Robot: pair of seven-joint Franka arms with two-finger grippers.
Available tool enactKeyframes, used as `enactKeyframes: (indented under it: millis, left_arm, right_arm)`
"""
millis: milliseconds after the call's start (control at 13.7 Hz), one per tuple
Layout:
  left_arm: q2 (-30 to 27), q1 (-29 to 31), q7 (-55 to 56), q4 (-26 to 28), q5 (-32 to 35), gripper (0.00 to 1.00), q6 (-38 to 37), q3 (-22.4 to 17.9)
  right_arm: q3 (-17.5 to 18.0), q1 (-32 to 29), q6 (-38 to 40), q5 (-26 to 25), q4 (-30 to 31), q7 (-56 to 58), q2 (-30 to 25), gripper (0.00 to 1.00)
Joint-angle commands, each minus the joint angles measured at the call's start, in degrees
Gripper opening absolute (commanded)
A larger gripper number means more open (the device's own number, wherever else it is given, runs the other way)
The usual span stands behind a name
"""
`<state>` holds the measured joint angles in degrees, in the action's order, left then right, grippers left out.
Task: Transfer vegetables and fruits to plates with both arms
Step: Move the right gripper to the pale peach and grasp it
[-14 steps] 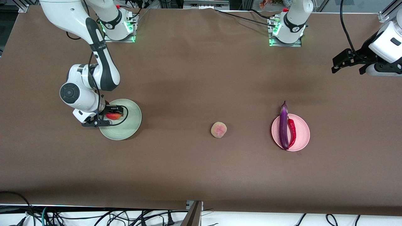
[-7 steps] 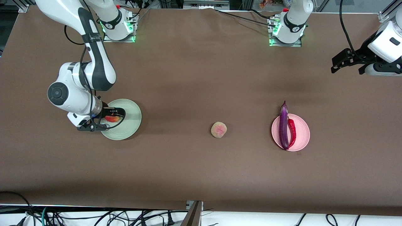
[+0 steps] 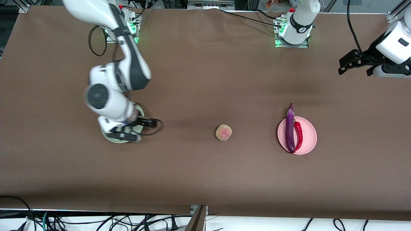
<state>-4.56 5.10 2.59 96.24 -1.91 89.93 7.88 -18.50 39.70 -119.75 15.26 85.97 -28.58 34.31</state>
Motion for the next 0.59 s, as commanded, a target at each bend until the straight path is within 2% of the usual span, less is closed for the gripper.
enactKeyframes:
  millis: [0,147,366,513]
  left_arm:
    - [0.5,-0.1,0.3,-1.5,-1.0,1.00,-1.4,0.0]
    - [0.5,-0.1,0.3,-1.5,-1.0,1.00,-1.4,0.0]
    - [0.5,-0.1,0.3,-1.5,-1.0,1.00,-1.4,0.0]
    - [0.5,-0.1,0.3,-1.5,-1.0,1.00,-1.4,0.0]
  right_arm:
    - [2.7,1.7,0.1,1.0,-17.6,-14.1,12.2,1.00]
    - [7.1,2.1,-8.3,0.7,-20.9,-23.6,16.6,1.00]
    - [7.9,7.0,-30.3,0.5,-20.8,-26.5,22.5,1.00]
    - [7.8,8.2,-35.1,-0.4,-20.8,-26.0,24.4,1.00]
